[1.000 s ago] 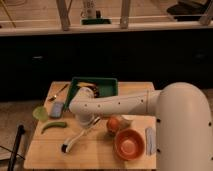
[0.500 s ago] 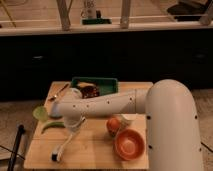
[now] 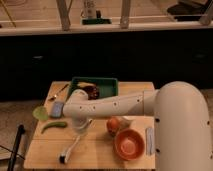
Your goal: Wipe table surface with brush
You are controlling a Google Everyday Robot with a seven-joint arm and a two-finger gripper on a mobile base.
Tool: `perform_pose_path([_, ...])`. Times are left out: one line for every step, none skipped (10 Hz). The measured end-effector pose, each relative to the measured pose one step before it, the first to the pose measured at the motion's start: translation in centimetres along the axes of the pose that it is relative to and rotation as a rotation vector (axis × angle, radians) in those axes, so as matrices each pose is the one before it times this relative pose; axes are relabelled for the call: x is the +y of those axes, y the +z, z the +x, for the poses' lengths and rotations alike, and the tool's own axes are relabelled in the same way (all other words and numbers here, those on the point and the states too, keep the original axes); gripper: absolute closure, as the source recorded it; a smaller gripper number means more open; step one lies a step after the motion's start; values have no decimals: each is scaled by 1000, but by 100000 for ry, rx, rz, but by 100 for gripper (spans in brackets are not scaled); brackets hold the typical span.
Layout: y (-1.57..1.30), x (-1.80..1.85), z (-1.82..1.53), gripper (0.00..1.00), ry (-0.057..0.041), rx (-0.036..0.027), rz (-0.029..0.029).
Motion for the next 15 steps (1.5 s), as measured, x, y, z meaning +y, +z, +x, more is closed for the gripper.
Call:
perform_pose_path([-155, 576, 2082, 100, 3731, 1745, -430])
perform_pose_path([-208, -346, 1555, 100, 2975, 1147, 547])
perform_pose_path([-182, -645, 1299, 100, 2801, 924, 634])
perform_pose_path([-226, -711, 891, 100, 1994, 616, 1092])
perform_pose_path([-251, -840, 40, 100, 717, -29, 1235])
perform_pose_path([-193, -864, -633, 100, -166, -611, 1537])
perform_pose_path([-265, -1134, -1100, 100, -1242, -893, 1667])
perform_pose_path([-333, -1511, -2118, 100, -3827, -1530, 1924])
perform_pose_path([-131, -706, -1254, 100, -3038, -1008, 915])
perform_pose_path([-146, -335, -1580, 100, -4443, -1553, 843])
perform_pose_path([-10, 169, -1578, 100, -4685, -1780, 427])
perform_pose_path([158, 623, -1829, 100, -5866, -1706, -753])
perform_pose_path([115, 427, -435, 100, -2077, -437, -720])
perform_pose_path([207, 924, -185, 100, -1637, -178, -1955])
perform_pose_path([176, 1325, 822, 100, 498, 782, -2361])
